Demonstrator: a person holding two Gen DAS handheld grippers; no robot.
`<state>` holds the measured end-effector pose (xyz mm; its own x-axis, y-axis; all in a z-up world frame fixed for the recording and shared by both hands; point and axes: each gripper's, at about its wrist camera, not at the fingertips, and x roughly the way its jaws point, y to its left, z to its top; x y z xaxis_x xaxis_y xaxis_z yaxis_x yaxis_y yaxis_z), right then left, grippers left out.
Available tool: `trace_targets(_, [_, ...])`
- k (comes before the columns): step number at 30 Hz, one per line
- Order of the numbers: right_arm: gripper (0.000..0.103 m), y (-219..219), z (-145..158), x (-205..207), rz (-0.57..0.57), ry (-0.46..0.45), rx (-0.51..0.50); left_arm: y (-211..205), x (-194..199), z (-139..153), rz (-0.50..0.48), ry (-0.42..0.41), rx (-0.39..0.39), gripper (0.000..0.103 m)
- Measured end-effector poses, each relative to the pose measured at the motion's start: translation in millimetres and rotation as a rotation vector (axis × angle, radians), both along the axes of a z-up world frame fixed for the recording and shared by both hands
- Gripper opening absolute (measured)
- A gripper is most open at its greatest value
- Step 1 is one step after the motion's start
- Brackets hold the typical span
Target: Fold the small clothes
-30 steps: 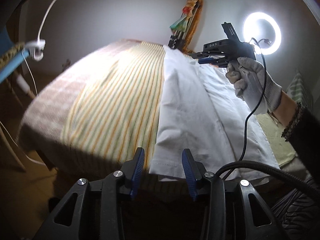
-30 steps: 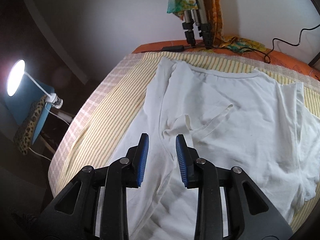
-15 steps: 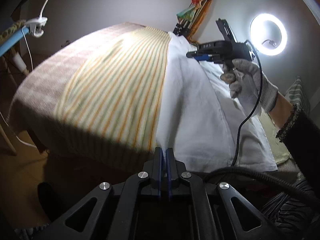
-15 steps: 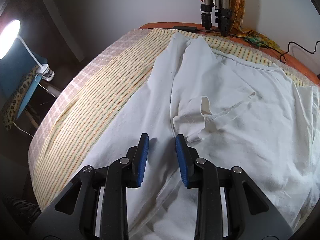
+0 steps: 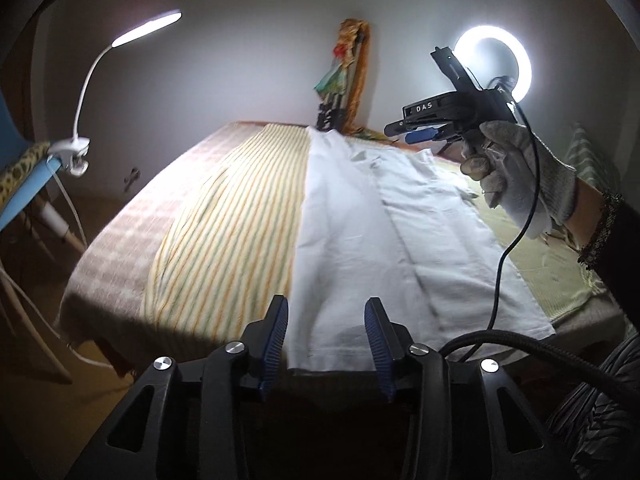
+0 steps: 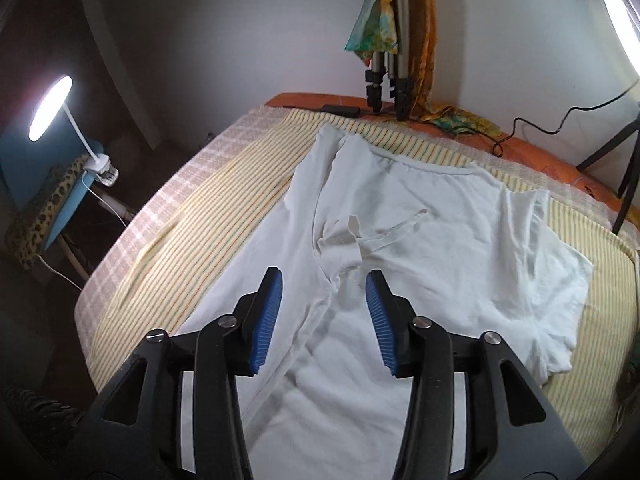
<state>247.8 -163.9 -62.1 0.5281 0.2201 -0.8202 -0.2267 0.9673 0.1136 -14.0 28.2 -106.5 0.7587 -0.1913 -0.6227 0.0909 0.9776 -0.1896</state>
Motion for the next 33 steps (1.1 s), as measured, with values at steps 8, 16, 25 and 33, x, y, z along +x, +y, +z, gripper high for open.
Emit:
trace_targets(8, [0.058,-87.1,42.4,-57.9,-0.100,-0.049,0.092,-61.9,-3.7,14.6,-0.161,-0.057,0.043,0.042])
trace_targets(16, [0.058,-193.1,36.2,-83.9,-0.267,-0.033,0.176,-156.6,-2.9,7.5,-0.372,-0.032,0.048,0.050])
trace_targets(25, [0.058,-255.7,13.7,-82.8,-0.360,-0.004,0.238,-254.0,0.8,-10.8,-0.530,-0.008,0.107,0.063])
trace_targets(33, [0.058,-256.0,-20.0,-55.1,-0.350,0.057,0.272,-283.4,10.2,-30.9,-0.549,-0.006,0.197,0.058])
